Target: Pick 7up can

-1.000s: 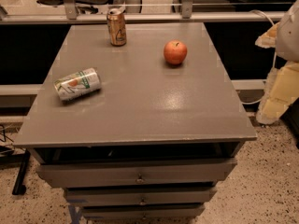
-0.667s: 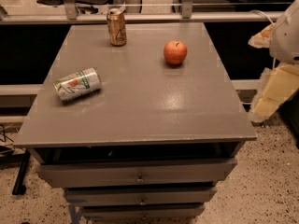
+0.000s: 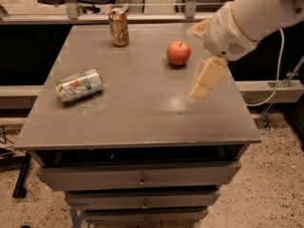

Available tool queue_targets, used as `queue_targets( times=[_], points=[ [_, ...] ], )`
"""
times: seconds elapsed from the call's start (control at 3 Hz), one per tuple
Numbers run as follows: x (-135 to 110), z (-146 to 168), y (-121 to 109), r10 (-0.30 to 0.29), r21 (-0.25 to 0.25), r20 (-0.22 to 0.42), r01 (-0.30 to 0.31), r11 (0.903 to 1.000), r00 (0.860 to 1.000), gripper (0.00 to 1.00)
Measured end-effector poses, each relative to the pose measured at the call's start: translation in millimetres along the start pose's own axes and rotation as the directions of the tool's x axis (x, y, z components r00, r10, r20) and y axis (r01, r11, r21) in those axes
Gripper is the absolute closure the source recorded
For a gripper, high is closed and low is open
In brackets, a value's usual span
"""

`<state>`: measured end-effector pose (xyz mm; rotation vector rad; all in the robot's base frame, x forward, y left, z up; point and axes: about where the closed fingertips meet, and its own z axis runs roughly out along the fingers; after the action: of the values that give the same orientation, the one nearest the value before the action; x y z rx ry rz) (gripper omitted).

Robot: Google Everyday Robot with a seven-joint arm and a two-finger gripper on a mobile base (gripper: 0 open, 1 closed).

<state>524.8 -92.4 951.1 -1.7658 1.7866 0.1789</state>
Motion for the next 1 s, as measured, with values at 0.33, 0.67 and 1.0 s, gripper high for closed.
queue_targets(
  times=[0.33, 0.67, 1.0],
  points=[
    [-51, 28, -30, -0.110, 0.021, 0.121, 0.108, 0.9939, 0.987, 0.00],
    [-92, 65, -44, -0.170, 0.000, 0.210, 0.173, 0.9848, 0.963, 0.00],
    [-123, 110, -44, -0.204, -0.035, 0.252, 0.219, 0.9750, 0.946, 0.00]
  ],
)
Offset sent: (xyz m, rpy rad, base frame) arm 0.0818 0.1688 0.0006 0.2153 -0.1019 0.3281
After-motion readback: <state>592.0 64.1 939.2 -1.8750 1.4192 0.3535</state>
